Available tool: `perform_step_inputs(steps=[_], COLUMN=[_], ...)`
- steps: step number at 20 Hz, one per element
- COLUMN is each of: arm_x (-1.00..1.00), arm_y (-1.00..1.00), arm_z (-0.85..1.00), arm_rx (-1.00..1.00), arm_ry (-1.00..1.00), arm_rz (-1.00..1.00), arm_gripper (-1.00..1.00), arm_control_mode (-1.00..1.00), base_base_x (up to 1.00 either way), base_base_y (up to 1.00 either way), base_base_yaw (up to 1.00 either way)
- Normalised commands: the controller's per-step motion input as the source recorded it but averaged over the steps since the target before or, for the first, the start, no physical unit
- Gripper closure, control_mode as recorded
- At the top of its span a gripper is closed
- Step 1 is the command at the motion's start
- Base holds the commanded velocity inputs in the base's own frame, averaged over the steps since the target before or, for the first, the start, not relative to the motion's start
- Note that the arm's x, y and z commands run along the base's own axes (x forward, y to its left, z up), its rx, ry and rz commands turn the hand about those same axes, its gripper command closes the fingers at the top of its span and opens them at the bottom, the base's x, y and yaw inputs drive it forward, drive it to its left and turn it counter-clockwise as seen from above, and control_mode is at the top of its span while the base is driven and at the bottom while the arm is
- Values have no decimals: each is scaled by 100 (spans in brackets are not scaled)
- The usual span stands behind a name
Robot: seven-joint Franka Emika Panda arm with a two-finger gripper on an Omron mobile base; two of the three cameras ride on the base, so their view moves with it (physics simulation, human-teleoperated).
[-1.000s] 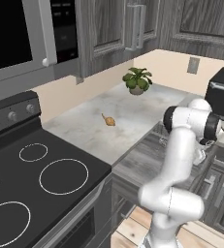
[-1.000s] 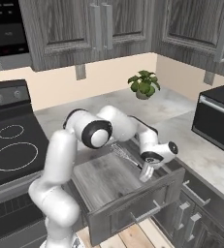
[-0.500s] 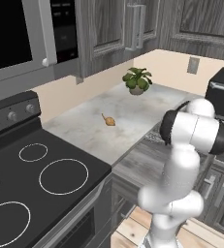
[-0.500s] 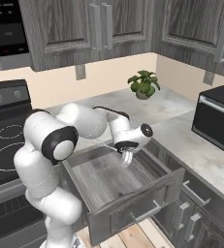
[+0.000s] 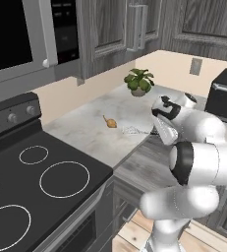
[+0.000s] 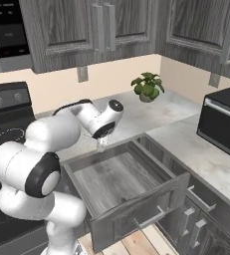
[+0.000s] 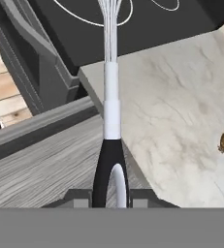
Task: Pick the whisk from the drawer and place it on the counter.
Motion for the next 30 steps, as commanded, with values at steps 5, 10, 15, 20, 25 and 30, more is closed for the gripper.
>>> perform_step_inputs(steps=[5,10,15,20,25,30], arm_x=[52,89,98,76,18,0], arm_y=[92,32,2,9,2,0], arm_z=[20,-52,-75,-85,-61,3], arm_rx=[-10,0,0,0,0,7], arm_ry=[17,6,0,0,-5,-12], arm_rz=[12,0,0,0,0,0], arm_gripper=[100,100,100,100,-100,-100], arm_control_mode=[-100,-100,-100,-100,-100,-100], base_base_x=[0,0,0,0,0,0], base_base_y=[0,0,0,0,0,0], base_base_yaw=[0,0,0,0,0,0])
